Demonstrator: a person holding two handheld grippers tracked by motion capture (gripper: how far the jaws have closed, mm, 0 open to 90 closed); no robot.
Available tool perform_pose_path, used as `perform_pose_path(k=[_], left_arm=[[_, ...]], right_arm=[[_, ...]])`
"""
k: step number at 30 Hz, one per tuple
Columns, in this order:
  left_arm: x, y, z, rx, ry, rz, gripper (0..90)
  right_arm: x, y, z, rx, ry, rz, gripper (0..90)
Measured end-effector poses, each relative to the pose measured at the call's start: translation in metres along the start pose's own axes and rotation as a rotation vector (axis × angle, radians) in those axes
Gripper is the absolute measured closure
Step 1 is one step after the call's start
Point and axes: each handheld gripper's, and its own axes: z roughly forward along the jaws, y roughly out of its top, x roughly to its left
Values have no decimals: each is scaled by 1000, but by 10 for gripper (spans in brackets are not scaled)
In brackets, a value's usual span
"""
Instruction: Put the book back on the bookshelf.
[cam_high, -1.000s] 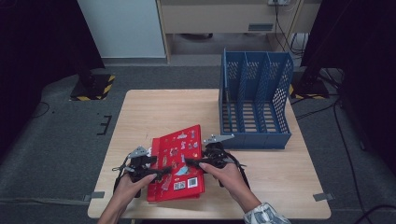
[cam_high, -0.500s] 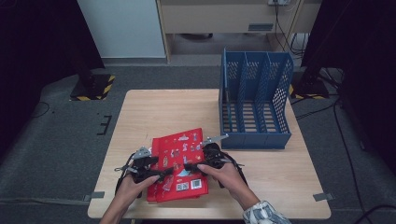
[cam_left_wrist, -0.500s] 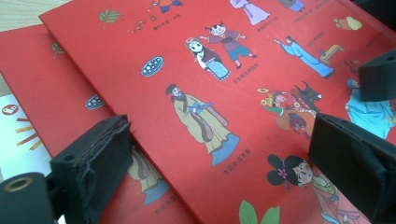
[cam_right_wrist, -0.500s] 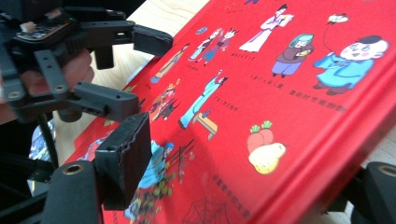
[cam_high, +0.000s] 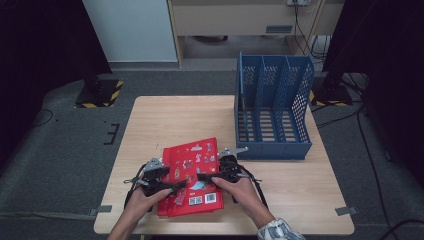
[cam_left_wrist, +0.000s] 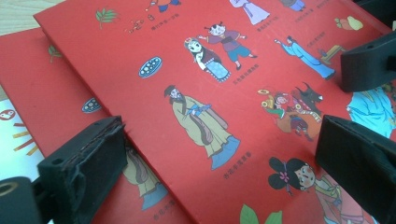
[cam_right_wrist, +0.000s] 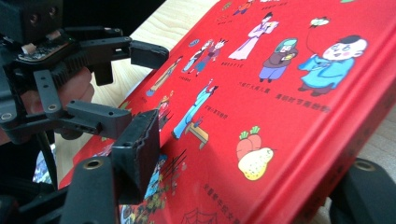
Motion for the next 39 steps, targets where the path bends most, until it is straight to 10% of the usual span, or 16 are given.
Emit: perform_pose_path(k=[15,29,33,39], left_arm=[[3,2,-5,-46,12,-27,0],[16,5,-6,-64,-164,-94,24],[19,10,-10,-33,-170,-118,44],[24,16,-25,-125,-155,-141,190]], right_arm=[[8,3,-11,-76,31,-23,518],[12,7,-17,-129,97,-46,595],[15,12,-17,-114,99,-60,589],[18,27,-17,-94,62,-102,525]])
